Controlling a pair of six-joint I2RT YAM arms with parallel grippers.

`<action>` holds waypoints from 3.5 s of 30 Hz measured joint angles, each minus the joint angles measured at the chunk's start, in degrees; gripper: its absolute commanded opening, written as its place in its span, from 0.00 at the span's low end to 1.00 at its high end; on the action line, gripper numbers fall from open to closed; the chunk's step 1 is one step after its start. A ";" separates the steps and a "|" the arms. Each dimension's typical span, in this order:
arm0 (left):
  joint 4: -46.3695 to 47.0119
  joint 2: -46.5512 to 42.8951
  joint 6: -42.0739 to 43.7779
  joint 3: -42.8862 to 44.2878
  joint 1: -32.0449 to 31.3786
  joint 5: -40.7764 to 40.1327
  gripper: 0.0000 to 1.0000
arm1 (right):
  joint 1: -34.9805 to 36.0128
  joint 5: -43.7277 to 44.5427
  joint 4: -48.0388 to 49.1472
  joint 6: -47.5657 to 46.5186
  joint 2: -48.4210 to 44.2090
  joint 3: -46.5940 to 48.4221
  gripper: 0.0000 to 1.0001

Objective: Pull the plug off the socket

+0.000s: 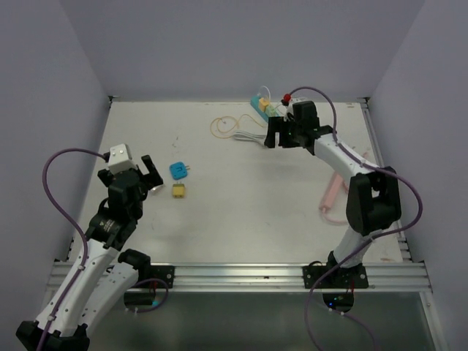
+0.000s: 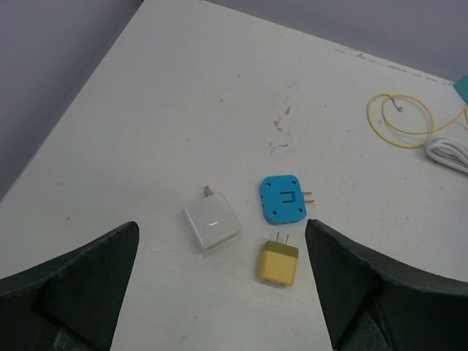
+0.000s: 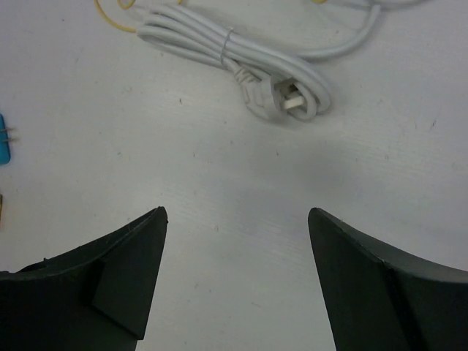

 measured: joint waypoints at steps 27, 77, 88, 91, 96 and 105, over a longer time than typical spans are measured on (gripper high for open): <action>1.22 1.03 0.04 -0.37 0.37 0.96 1.00 | 5.03 3.87 -1.05 -12.46 32.81 30.60 0.61; 1.22 1.11 0.04 -0.39 1.11 2.32 0.99 | 10.60 2.73 -5.44 7.72 -24.92 -37.18 0.48; 1.22 1.09 0.04 -0.42 1.14 2.34 1.00 | 11.93 2.67 -10.32 9.97 -26.93 -29.42 0.51; 1.22 1.07 0.04 -0.42 1.14 2.34 0.99 | 14.40 3.89 -8.87 10.99 -23.15 -26.95 0.51; 1.22 1.09 0.04 -0.44 1.18 2.36 1.00 | 20.72 6.62 -6.10 12.44 -15.43 -24.17 0.50; 1.22 1.14 0.04 -0.48 1.18 2.38 1.00 | 28.46 10.38 -4.74 13.27 -10.12 -23.08 0.50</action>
